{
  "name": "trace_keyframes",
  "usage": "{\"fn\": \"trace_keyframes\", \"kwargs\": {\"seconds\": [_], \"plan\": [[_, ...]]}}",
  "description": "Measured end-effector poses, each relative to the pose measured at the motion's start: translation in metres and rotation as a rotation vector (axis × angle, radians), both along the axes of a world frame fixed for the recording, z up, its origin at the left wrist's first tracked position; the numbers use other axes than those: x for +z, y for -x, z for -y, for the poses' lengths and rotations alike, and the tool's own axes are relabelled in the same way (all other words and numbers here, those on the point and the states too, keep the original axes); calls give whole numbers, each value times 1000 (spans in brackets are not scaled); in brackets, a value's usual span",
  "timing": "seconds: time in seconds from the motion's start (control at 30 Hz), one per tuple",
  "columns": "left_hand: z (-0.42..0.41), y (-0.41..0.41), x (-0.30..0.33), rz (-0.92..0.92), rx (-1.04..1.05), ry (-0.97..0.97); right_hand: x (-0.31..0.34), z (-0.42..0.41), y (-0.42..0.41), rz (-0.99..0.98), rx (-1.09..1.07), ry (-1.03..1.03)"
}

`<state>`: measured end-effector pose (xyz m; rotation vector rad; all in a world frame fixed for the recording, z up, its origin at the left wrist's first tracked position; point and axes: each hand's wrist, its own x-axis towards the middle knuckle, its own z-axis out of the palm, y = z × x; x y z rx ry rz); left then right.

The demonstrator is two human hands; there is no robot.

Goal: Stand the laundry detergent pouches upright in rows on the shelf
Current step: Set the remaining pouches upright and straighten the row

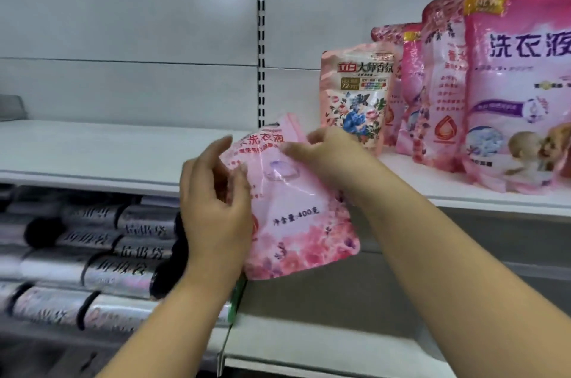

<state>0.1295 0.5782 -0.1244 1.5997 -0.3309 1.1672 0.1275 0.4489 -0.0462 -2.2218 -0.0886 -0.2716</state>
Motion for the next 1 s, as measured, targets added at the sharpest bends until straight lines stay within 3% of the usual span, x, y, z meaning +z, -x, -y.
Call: {"fn": "trace_keyframes", "kwargs": {"seconds": [0.2,0.33,0.5,0.63,0.8,0.87,1.0], "plan": [[12,24,-26,-213,-239,494,-14,-10,12,268,-19,-190],[11,33,-28,-311,-433,667,-20,-17,18,294,144,-529],[-1,40,-23,-394,-505,761,-25,-22,26,275,275,-840],[-17,51,-1,-461,-636,579,-14,-20,38,286,405,-1102],[-12,59,35,-368,-751,410,6,-14,47,362,386,-1143],[-5,51,48,-340,-705,370,15,-5,46,407,366,-1170],[20,30,78,-209,-624,320,39,27,45,484,280,-1012]]}}
